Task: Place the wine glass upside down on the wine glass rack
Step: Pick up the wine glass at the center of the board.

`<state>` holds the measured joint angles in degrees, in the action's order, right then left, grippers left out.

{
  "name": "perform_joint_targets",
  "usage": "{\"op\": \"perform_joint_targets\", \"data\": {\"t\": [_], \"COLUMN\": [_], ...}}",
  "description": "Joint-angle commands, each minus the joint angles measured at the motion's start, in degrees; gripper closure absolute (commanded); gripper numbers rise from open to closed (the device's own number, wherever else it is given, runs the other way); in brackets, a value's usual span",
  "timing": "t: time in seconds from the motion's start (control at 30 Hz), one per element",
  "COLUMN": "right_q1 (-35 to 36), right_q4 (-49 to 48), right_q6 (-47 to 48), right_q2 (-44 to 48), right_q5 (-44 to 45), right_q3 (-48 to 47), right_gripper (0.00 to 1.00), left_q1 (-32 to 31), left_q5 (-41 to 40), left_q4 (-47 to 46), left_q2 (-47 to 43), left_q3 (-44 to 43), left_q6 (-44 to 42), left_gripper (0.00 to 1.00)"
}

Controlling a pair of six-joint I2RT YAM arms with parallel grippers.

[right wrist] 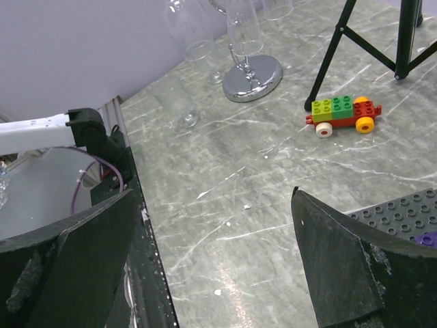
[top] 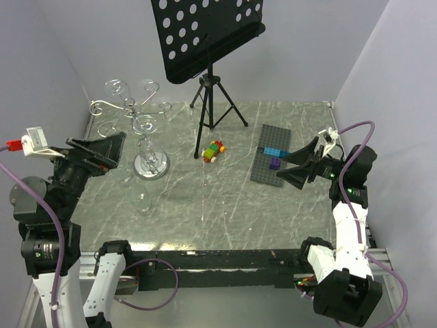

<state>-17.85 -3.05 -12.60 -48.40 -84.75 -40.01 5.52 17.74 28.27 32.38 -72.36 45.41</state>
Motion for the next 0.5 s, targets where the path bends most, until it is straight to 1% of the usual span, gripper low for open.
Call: {"op": "perform_joint_targets", "data": {"t": [0.0, 0.17, 0.37, 0.43, 0.47], "right_q1": [0.8, 0.9, 3.6, 5.8, 7.5], "right_q4": [-3.0, -3.1, -4.2, -7.4, -10.7], "right_q6": [0.1, 0.3, 2.8, 1.8, -0.9], "right_q2": [0.8, 0.9, 1.1, 0.5, 0.2], "right_q5": [-16.7, -16.7, -16.7, -16.8, -16.8], "right_q3": [0.8, 0.9, 1.5, 1.6, 1.6], "right_gripper": [0.00, 0.00, 0.00, 0.00, 0.00], "left_q1": [-0.8, -1.9, -1.9, -1.9, -1.9], "left_q5": [1.2, -0.7, -1.8, -2.5, -3.2], "left_q4": [9.0, 11.8, 12.3, 13.0, 13.5], "left_q2": [-0.1, -2.7, -5.2, -5.7, -6.2], "left_q3": [-1.8, 0.4, 3.4, 3.5, 3.4], "left_q6": [-3.0, -5.3, -6.5, -6.9, -7.2], "left_gripper": [0.03, 0.03, 0.03, 0.03, 0.03]}}
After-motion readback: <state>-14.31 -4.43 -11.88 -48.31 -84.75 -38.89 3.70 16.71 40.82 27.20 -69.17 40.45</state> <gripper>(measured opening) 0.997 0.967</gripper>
